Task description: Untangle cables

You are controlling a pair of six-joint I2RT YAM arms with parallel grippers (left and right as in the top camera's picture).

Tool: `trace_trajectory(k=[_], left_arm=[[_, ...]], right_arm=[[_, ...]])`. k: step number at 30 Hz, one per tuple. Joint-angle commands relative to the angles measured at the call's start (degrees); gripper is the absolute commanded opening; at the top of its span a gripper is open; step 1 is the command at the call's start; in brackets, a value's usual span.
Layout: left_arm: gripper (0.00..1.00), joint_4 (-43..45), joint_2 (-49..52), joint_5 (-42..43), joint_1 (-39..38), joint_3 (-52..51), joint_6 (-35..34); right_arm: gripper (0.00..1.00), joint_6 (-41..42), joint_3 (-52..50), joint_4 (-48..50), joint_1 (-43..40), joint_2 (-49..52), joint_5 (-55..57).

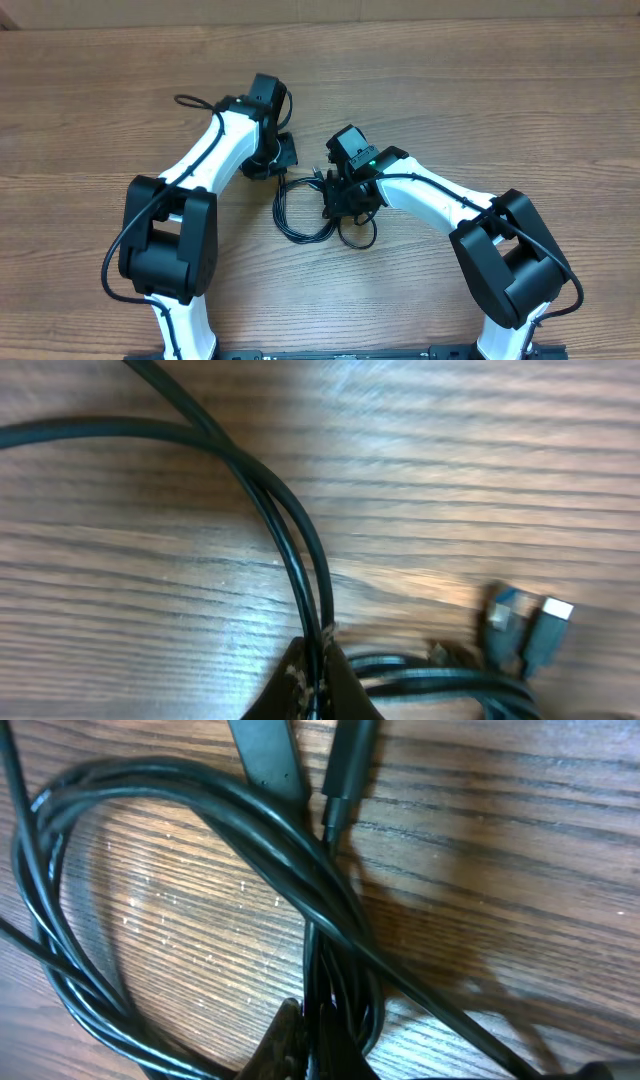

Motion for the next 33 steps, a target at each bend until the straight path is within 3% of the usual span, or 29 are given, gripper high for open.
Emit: trace_trajectory(k=[1,11,16,27,32,33], left_arm=[[0.04,-2.62,-3.02,1.49,-0.44,2.75,2.56],[0.04,-8.92,-2.97,6.21,-2.27,2.67,10.71],[0.04,-10.34,-2.95,0.59,-2.32,2.25,8.26],[0.05,-7.28,-2.86,1.62,-4.57,-4.09,6.6],[0.36,-4.81,-2.86,1.16,-4.39,-5.38,6.58],[0.38,-4.15,-2.86,1.01,-4.26,-5.35,6.58]], right_arm=[[0.04,1.92,-0.74,0.52,0.22,-0.35,-0.98],[0.04,7.8,-0.74,7.43,0.22,-0.35,-0.94],[0.04,7.54,-0.74,6.88,0.22,-0.35,2.1],[0.04,7.52,-0.74,5.9,0.22,-0.35,2.12],[0.04,7.32,-0.74,5.86,0.22,-0.35,2.12],[0.04,7.32,-0.74,5.86,0.22,-0.35,2.12]])
